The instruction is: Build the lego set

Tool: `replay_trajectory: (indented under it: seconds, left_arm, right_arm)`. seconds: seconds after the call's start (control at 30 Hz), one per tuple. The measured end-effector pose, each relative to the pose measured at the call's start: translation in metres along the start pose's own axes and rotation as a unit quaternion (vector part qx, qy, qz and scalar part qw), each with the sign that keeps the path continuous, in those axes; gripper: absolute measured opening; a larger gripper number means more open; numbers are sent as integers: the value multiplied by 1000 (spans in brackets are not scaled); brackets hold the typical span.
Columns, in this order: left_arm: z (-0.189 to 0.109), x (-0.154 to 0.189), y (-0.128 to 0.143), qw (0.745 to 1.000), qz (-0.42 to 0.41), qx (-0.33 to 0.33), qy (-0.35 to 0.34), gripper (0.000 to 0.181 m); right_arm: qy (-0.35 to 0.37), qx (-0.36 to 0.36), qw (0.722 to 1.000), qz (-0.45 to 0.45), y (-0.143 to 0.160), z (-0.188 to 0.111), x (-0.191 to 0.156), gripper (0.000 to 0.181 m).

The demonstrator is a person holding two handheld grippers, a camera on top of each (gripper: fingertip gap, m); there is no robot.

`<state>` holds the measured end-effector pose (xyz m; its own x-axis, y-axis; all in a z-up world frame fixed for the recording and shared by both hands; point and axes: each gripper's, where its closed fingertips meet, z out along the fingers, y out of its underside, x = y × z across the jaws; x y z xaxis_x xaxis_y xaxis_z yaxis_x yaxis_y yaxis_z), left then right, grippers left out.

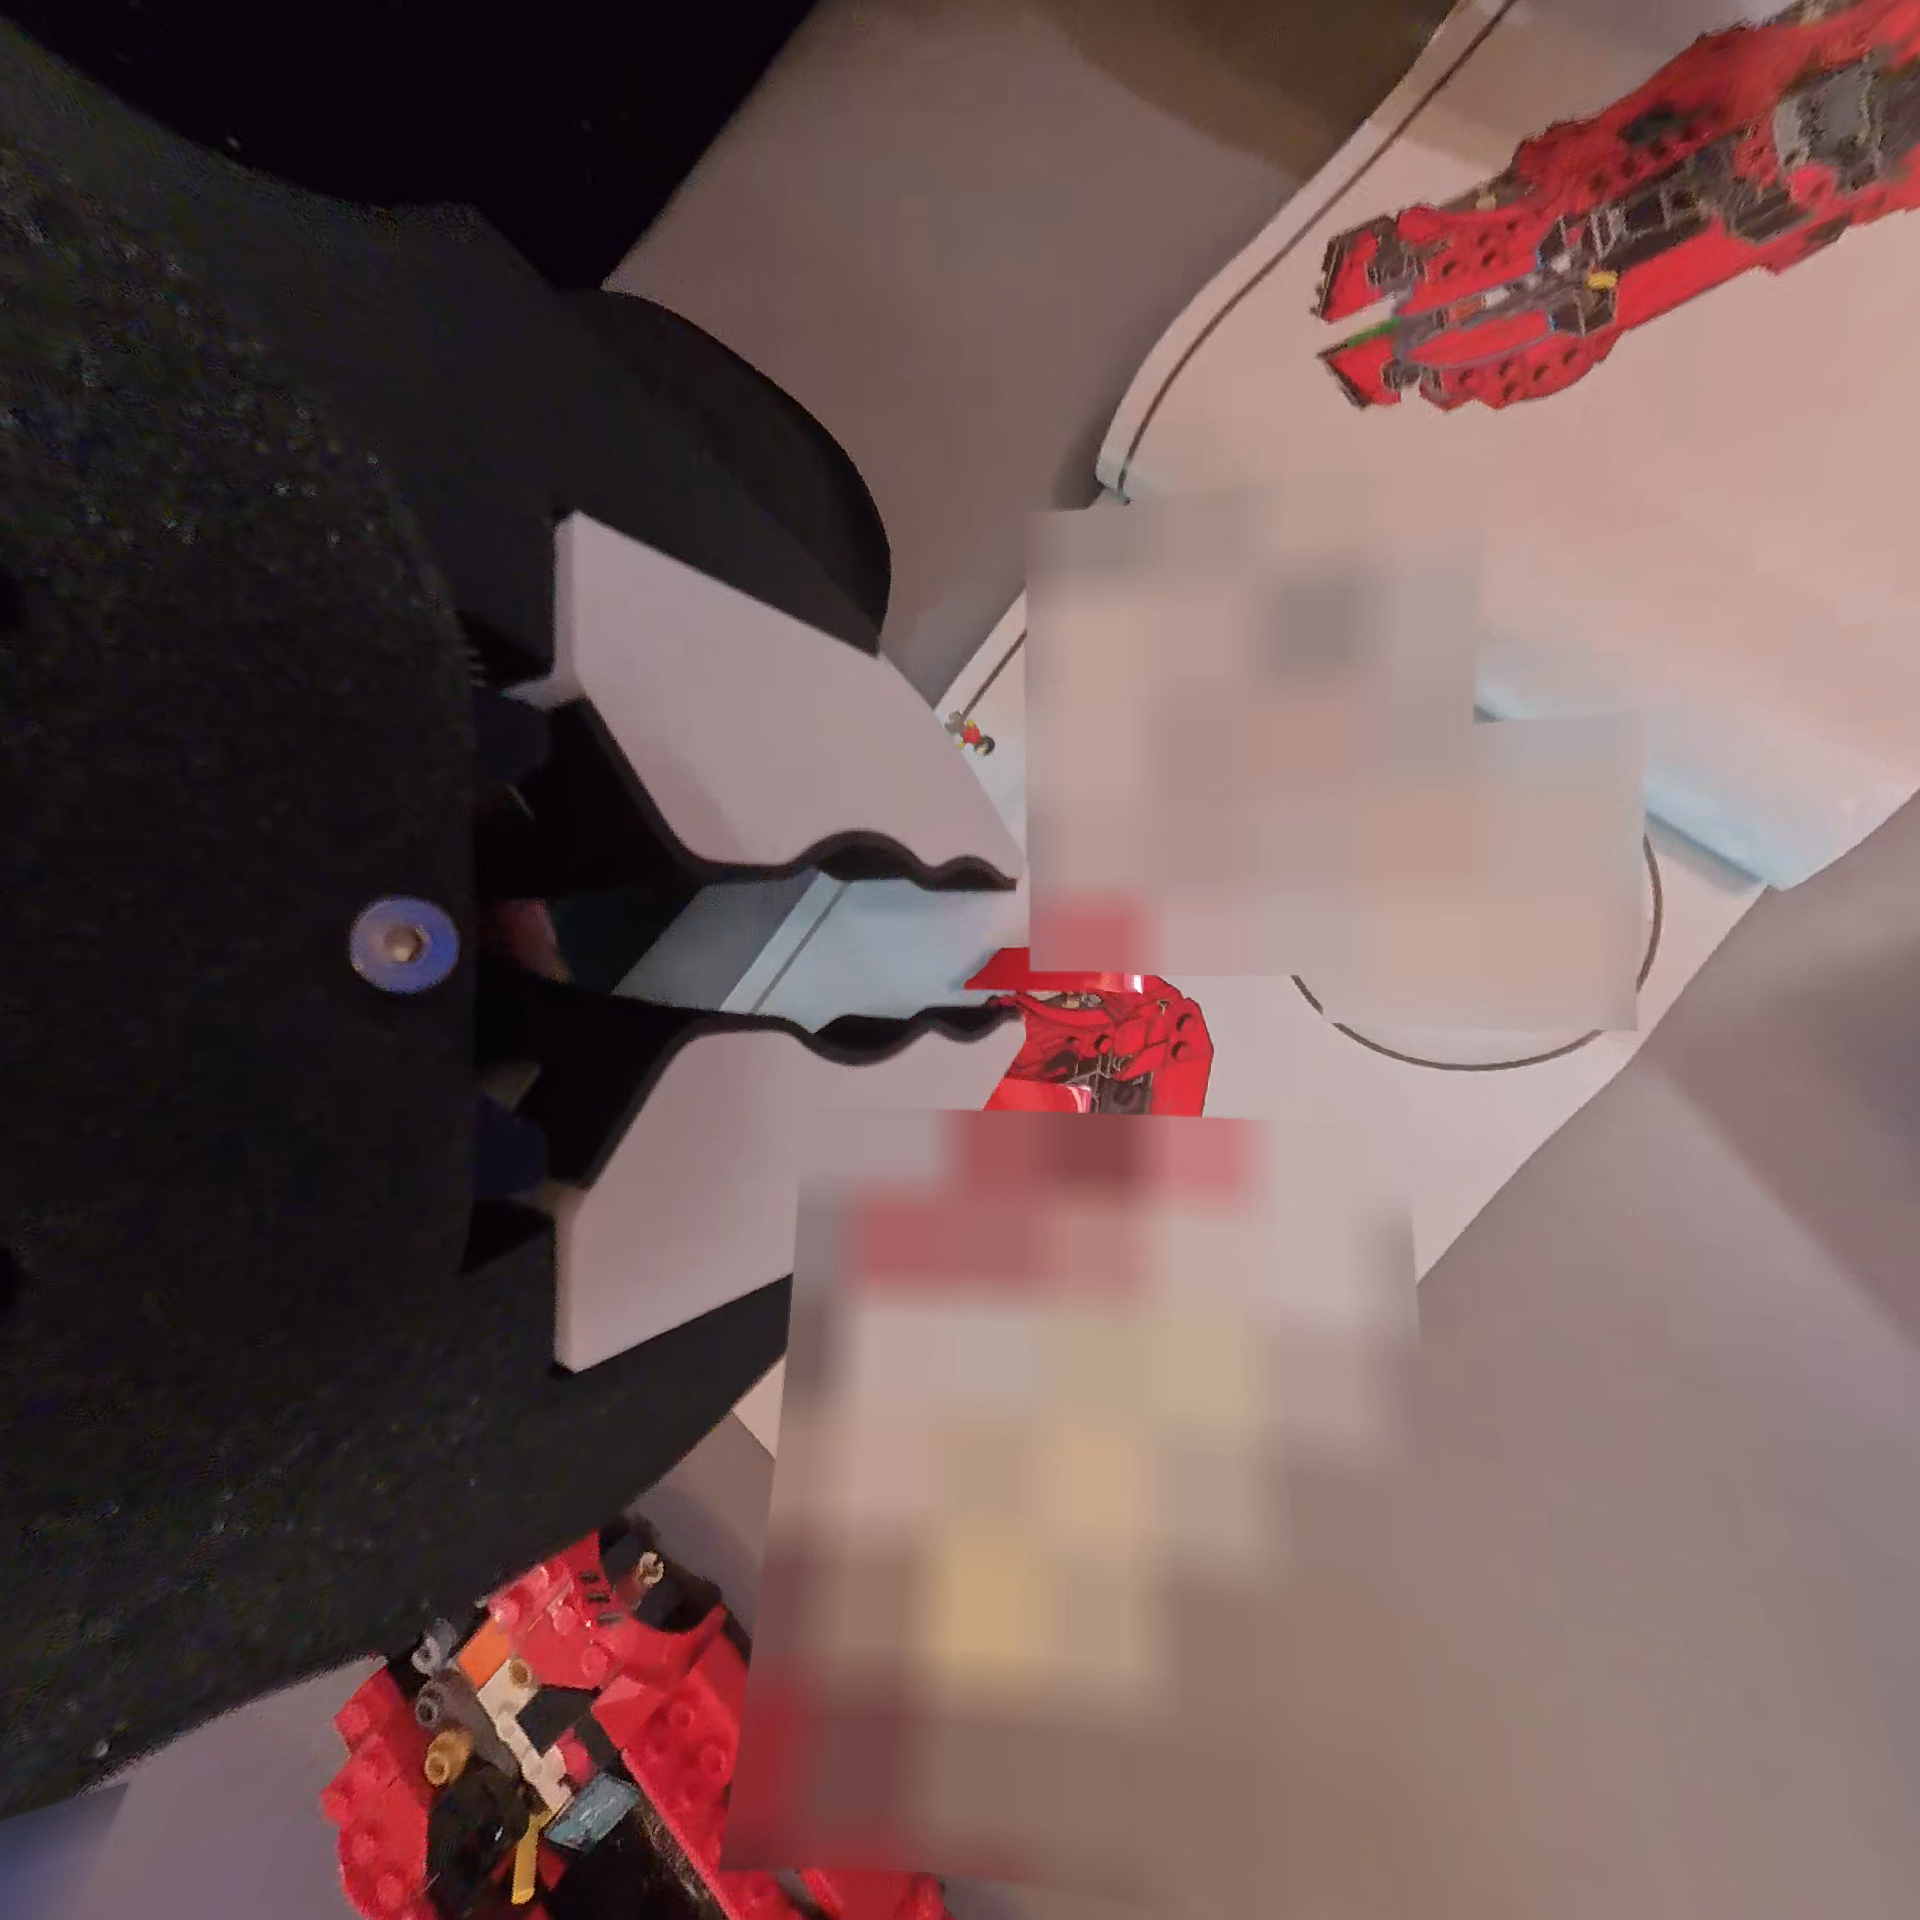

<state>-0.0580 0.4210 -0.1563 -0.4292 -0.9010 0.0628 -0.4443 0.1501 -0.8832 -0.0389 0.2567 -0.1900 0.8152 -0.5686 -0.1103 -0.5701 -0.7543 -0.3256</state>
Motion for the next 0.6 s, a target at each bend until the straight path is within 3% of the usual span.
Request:
replay_trajectory:
  seconds: [0.1,0.3,0.6]
  left_arm:
    - [0,0,1,1000,0,-2,0,1]
    - [1,1,2,1000,2,-6,1,1]
    - [0,-2,1,1000,-21,-4,5,6]
  right_arm:
    - [-12,12,1000,-9,5,-10,0,33]
    - [38,49,998,-29,26,-36,41,22]
    - [51,199,978,21,58,-70,60,17]
